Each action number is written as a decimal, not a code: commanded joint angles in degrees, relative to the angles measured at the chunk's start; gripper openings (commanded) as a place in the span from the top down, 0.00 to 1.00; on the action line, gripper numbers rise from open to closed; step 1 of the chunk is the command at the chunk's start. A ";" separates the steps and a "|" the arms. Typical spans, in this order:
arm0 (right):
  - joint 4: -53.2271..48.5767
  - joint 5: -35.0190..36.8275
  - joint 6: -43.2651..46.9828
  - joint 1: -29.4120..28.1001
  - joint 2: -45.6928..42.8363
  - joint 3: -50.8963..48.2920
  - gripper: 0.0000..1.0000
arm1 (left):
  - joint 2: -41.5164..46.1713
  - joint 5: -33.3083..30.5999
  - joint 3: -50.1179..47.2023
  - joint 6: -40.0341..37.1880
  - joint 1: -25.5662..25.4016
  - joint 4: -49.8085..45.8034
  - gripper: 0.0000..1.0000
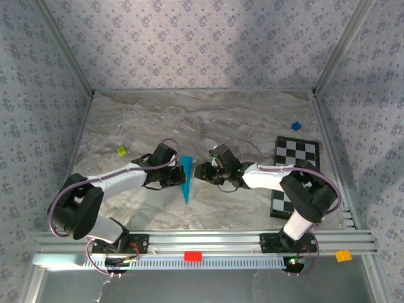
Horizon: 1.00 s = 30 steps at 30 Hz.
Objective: Fold a paper plane with a square sheet of paper (pick it up from the middle)
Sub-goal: Move a paper plane to the center of the table.
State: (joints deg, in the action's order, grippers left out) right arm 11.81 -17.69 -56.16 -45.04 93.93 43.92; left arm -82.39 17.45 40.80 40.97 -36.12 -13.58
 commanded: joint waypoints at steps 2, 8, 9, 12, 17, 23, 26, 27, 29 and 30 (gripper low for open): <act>-1.71 1.00 -0.78 0.10 0.70 2.18 0.61 | 0.37 -0.25 1.08 -0.57 -0.27 -1.19 1.00; -1.97 0.63 -0.79 0.03 1.39 2.99 0.61 | 0.27 -0.14 1.27 -0.80 -0.31 -1.53 1.00; -2.06 0.61 -0.86 0.12 1.34 3.00 0.61 | 0.34 -0.14 1.14 -0.78 -0.28 -1.54 1.00; -1.88 0.62 -0.95 -0.04 1.18 3.01 0.61 | 0.49 -0.22 0.81 -0.70 -0.34 -1.36 1.00; -1.88 0.82 -1.16 0.01 0.90 2.86 0.61 | 0.57 -0.05 0.82 -0.76 -0.35 -1.37 1.00; -1.57 0.34 -1.32 -0.18 0.72 3.06 0.61 | 0.47 0.04 0.69 -0.71 -0.34 -1.18 1.00; -1.66 0.16 -1.19 -0.23 0.89 3.56 0.61 | 0.41 0.03 0.73 -0.76 -0.28 -1.23 1.00; -1.77 0.08 -1.19 -0.23 0.90 3.67 0.61 | 0.43 0.02 0.77 -0.72 -0.28 -1.14 1.00; -1.79 0.10 -1.21 -0.27 0.95 3.81 0.61 | 0.48 0.04 0.72 -0.77 -0.28 -1.25 1.00; -1.81 0.11 -1.23 -0.27 0.99 3.88 0.61 | 0.49 0.04 0.77 -0.72 -0.31 -1.23 1.00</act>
State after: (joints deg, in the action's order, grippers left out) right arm 11.29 -17.74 -56.62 -45.04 94.56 46.11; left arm -82.39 17.47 40.80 40.95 -36.12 -13.58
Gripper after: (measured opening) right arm 0.392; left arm 0.043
